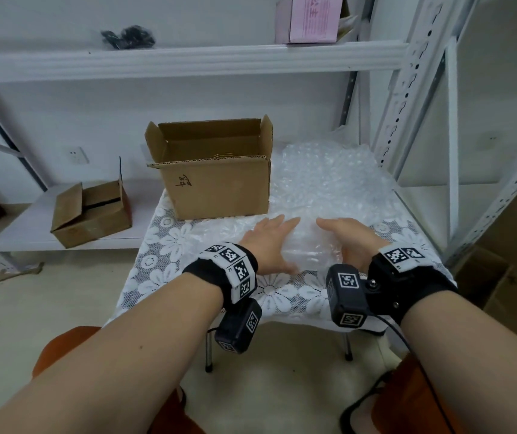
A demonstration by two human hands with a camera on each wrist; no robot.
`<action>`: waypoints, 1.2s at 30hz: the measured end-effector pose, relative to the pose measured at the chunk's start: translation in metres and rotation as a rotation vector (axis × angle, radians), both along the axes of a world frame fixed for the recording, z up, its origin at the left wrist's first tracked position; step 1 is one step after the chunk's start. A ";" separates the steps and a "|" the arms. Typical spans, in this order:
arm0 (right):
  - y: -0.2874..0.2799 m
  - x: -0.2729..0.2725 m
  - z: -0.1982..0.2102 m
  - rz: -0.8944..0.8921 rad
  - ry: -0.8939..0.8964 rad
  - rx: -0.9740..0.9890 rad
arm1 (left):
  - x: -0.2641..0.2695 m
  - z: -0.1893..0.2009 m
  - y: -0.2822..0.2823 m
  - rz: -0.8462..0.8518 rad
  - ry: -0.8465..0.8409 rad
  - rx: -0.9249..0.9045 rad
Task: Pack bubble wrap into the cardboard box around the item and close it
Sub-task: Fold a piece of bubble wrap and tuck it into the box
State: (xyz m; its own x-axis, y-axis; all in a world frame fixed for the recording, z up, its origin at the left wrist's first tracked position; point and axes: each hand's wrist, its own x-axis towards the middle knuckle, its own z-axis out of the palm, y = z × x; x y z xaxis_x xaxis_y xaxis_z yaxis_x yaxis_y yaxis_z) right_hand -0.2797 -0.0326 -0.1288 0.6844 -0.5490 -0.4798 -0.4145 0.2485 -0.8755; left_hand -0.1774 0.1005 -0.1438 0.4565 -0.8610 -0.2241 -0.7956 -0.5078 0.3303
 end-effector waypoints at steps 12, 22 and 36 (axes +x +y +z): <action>-0.013 0.009 0.030 -0.192 -0.494 0.119 | 0.009 0.079 0.000 0.222 0.237 -0.618; -0.016 0.016 0.039 0.081 -0.437 -0.112 | 0.034 0.092 0.026 0.277 1.186 -0.733; -0.020 0.014 0.025 0.087 -0.374 -0.090 | 0.045 0.058 0.034 0.490 0.936 -0.700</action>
State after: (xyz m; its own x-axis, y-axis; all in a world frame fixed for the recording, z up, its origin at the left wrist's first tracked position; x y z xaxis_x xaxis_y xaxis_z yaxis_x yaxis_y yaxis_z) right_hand -0.2659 -0.0527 -0.1042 0.8485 -0.5100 -0.1412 -0.0788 0.1421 -0.9867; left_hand -0.1323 0.1347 -0.0861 0.6738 -0.7117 -0.1987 0.1078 -0.1713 0.9793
